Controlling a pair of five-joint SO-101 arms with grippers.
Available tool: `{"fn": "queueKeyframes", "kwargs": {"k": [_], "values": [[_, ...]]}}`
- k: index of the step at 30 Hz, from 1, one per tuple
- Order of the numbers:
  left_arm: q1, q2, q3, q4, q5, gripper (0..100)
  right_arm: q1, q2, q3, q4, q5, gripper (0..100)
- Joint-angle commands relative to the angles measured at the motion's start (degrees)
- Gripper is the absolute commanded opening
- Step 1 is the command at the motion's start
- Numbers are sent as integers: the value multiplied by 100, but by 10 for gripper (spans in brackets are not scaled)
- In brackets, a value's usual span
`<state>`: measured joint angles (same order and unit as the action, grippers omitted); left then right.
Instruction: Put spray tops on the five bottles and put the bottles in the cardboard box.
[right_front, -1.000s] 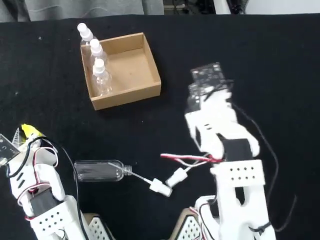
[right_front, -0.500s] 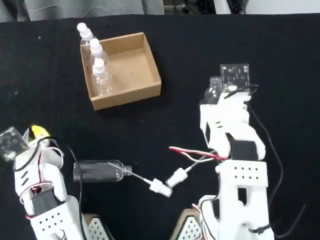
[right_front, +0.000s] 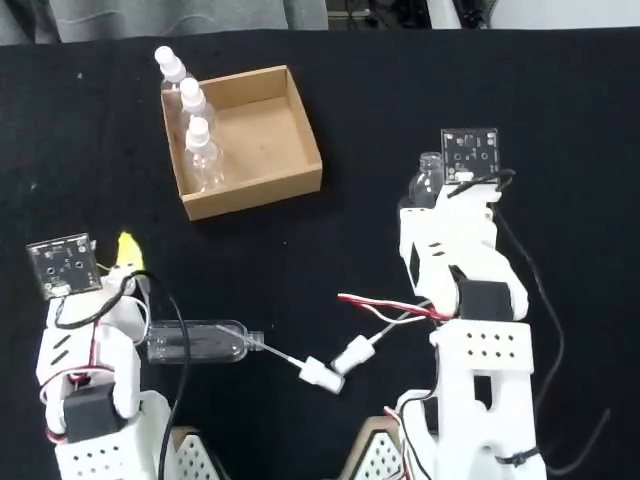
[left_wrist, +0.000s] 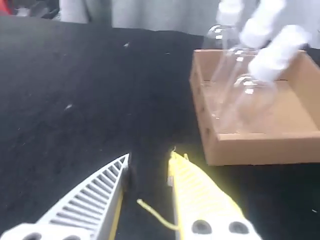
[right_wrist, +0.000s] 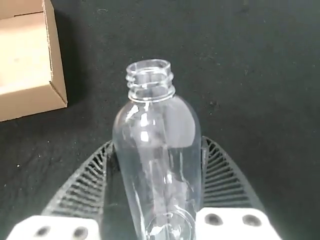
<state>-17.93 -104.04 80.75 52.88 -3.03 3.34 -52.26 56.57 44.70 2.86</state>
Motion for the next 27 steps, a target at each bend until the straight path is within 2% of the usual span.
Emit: {"fn": "queueKeyframes", "kwargs": {"k": [1,5,13,17,24,27], "values": [[338,-9,-470,193,-334,136,202,-154,-22,-167,-26,113],[760,0,-462,369,-774,135,510,-163,-57,-167,-193,113],[1349,9,-470,457,-1081,134,967,-163,-101,-308,-378,113],[1780,62,-699,818,-1275,134,1345,-163,-127,-422,-554,113],[2519,1125,-1420,1222,-1319,137,1407,-136,-119,-492,-554,113],[2976,1688,-1631,1407,-1565,139,1415,-136,-119,-492,-554,113]]}}
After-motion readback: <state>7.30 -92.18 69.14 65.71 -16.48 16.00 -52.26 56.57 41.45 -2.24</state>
